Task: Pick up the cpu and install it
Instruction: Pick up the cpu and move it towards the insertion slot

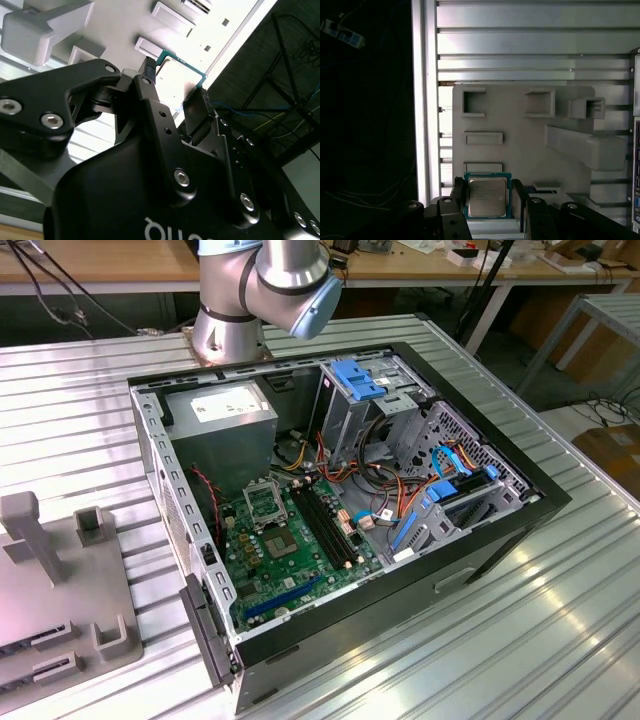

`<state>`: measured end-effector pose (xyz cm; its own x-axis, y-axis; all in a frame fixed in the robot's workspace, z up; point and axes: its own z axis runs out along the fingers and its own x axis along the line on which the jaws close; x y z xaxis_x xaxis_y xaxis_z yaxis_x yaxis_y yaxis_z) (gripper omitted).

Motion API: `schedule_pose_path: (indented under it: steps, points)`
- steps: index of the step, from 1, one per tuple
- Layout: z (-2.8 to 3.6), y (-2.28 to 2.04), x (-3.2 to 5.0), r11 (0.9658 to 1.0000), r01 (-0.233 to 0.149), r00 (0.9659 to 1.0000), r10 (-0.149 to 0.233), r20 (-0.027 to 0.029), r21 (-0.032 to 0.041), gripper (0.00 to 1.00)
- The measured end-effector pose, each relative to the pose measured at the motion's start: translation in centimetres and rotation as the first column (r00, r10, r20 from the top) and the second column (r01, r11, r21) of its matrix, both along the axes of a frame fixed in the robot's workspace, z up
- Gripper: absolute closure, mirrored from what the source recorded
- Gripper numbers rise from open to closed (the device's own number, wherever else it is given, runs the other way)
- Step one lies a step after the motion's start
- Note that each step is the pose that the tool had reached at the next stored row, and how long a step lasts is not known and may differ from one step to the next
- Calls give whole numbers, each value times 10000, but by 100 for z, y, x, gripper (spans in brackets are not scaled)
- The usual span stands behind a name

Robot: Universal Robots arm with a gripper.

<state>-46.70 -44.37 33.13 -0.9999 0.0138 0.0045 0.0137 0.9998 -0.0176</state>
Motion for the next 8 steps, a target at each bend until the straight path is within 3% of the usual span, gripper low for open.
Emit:
schedule_pose_path:
  steps: [8]
  points:
    - [100,0,0,10000,0,10000,0,-1,-1,53]
